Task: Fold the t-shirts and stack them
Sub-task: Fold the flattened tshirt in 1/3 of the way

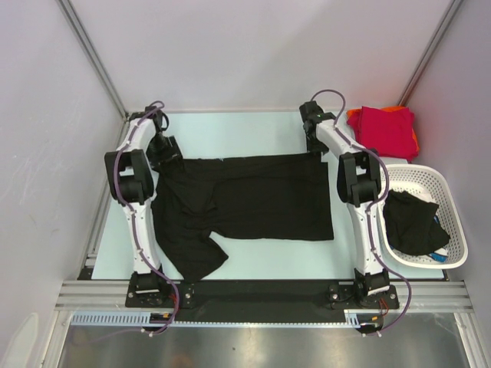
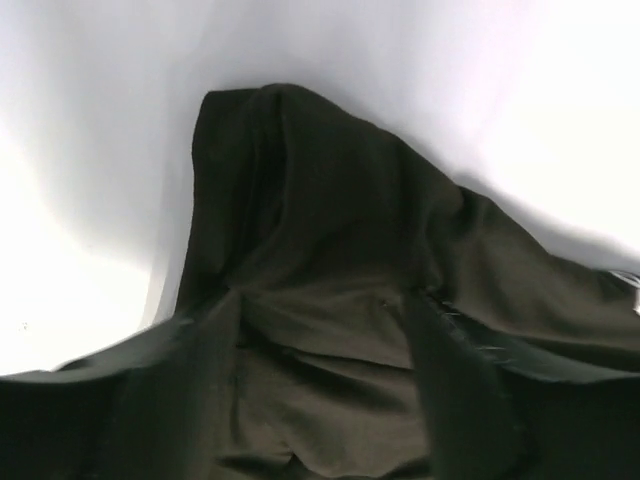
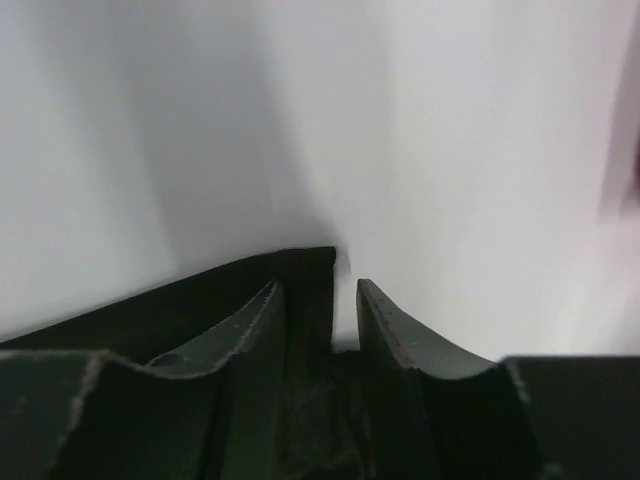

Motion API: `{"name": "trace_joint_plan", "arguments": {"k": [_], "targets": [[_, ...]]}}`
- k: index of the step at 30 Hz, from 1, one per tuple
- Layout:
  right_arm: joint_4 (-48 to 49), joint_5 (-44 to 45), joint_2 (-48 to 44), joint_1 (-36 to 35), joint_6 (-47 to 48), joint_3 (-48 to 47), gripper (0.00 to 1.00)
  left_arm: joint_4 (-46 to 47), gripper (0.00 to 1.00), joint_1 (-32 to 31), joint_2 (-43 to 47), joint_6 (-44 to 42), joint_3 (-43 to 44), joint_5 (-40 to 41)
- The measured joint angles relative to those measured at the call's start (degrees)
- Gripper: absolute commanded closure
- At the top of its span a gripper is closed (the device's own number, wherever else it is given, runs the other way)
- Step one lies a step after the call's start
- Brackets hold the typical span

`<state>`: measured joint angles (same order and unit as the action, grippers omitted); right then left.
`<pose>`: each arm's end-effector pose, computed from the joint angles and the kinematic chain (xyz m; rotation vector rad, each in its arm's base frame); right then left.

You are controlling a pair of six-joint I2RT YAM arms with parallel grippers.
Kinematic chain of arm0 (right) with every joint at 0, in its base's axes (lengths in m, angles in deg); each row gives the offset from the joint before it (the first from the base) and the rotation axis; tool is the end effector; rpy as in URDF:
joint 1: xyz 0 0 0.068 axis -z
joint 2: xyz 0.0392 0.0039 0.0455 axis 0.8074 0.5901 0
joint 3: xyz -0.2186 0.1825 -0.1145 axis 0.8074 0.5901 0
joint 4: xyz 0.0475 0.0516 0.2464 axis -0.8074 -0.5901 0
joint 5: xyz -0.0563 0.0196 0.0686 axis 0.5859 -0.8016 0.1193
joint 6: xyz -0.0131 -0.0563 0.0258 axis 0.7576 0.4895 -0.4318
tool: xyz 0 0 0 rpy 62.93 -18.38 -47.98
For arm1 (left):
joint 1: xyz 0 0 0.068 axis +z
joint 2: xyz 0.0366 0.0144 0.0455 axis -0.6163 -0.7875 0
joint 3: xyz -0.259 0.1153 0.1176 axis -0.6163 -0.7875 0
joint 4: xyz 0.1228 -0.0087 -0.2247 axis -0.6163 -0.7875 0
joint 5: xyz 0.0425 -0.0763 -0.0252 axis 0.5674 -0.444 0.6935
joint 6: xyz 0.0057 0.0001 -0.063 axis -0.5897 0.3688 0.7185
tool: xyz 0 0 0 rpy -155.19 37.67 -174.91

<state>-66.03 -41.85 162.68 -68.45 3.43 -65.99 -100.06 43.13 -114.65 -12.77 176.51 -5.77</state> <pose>0.5316 0.1195 0.1814 -0.0077 2.6278 -0.3908 0.4982 0.0430 0.1765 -0.6618 2.9730 -0.0615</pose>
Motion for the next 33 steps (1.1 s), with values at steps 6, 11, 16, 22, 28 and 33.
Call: {"name": "trace_joint_plan", "arguments": {"k": [6,11,16,22,28,33], "targets": [[3.23,0.09,-10.29,0.87,0.52,9.51,0.55,5.84,0.19,0.76,11.08,0.0,-8.87,-2.34],[5.75,-2.27,-33.75,1.42,0.17,22.64,0.52,9.29,0.17,1.29,30.4,-0.96,-22.1,-4.55],[3.65,-6.88,-58.55,2.54,-3.56,35.93,0.52,10.93,0.17,1.33,51.89,-1.31,-42.95,-7.34],[-3.13,-14.8,-72.5,2.99,-10.27,56.5,0.52,10.67,0.16,1.27,68.15,-1.03,-69.88,-13.81],[-7.52,-23.98,-76.15,3.02,-15.85,73.46,0.54,9.35,0.16,0.76,76.32,-0.39,-83.36,-16.81],[-8.46,-28.89,-76.85,3.63,-19.32,77.57,0.56,10.25,0.14,-1.66,77.46,1.01,-84.26,-18.84]]}}
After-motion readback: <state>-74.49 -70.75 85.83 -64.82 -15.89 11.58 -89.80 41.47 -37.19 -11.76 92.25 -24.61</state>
